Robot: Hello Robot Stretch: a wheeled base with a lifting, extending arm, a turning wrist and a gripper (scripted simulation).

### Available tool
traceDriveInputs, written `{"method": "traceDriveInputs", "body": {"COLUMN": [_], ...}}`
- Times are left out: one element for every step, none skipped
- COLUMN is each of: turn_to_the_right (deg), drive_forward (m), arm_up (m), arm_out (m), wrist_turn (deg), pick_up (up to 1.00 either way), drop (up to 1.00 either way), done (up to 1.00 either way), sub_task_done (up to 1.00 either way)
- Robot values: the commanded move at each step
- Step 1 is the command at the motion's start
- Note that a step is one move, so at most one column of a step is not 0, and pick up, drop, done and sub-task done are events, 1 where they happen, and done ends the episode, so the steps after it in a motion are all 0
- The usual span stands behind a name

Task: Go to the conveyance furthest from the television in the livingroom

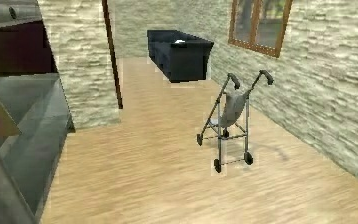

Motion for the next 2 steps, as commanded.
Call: {"method": "traceDriveInputs", "body": {"turn_to_the_right": [0.0, 45.0], "drive_forward": [0.05, 0.0], "arm_up": [0.0, 0.0], "arm_out": [0.0, 0.0], "wrist_turn": [0.0, 0.0], "pick_up": [0.0, 0.0], "drop": [0.0, 0.0], "done": [0.0, 0.0], "sub_task_done": [0.0, 0.0]}}
